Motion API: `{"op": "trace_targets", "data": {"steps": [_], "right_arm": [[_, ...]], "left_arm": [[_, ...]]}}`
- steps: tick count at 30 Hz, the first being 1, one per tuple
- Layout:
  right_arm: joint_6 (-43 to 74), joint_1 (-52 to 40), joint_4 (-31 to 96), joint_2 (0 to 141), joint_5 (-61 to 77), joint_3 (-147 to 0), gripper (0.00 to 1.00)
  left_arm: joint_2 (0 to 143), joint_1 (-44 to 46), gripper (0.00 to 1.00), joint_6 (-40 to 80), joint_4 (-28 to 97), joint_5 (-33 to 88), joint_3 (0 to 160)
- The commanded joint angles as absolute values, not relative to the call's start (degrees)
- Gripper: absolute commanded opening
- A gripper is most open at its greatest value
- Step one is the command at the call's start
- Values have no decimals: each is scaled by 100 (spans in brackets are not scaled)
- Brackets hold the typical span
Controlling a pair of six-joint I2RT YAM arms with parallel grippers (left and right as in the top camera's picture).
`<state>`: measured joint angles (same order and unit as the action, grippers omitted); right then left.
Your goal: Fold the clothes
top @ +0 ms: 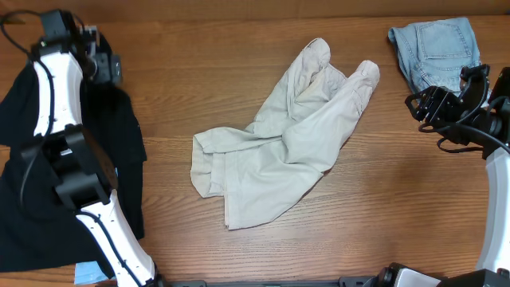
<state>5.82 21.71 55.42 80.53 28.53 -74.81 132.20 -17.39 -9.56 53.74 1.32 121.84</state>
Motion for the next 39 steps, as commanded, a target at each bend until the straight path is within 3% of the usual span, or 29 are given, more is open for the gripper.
{"op": "trace_targets", "data": {"steps": [1,10,20,33,39], "right_arm": [[563,2176,5614,7832,3098,-7745,75],[565,2145,6359,7081,3087,-7878,75],[823,1177,6464,7317,2383,-7872,75],[1022,888,6184,7741,2145,-7872,80],[856,891,6182,7749,2141,-7872,80]], "left_arm": [[12866,-1487,100,-738,6025,1815,12999],[12897,-309,100,-1529,7655,2259,13323],[12897,1284,100,-1223,7865,1435,13323],[12899,1817,100,-919,8536,1511,12449],[12899,2014,96,-1686,8641,1531,11907]]}}
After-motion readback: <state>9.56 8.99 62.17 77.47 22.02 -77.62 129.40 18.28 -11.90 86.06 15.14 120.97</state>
